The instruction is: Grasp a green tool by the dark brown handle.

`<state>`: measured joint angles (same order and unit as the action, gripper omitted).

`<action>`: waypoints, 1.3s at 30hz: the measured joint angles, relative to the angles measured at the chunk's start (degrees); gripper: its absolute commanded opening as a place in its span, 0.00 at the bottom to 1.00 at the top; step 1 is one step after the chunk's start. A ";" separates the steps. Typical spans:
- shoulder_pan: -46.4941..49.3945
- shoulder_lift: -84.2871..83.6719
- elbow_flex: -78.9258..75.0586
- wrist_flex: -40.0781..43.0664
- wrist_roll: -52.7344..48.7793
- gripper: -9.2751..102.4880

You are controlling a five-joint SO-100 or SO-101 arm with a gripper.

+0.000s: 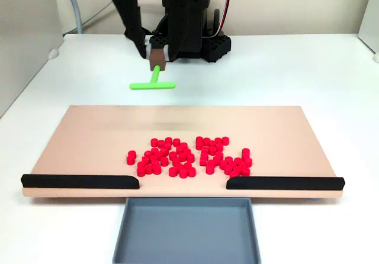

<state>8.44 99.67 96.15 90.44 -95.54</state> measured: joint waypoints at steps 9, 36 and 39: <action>-5.19 2.90 0.00 1.85 5.27 0.08; -8.26 2.37 0.00 1.85 11.16 0.08; -8.26 2.37 0.00 1.85 11.16 0.08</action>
<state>0.18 102.04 96.15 92.29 -84.38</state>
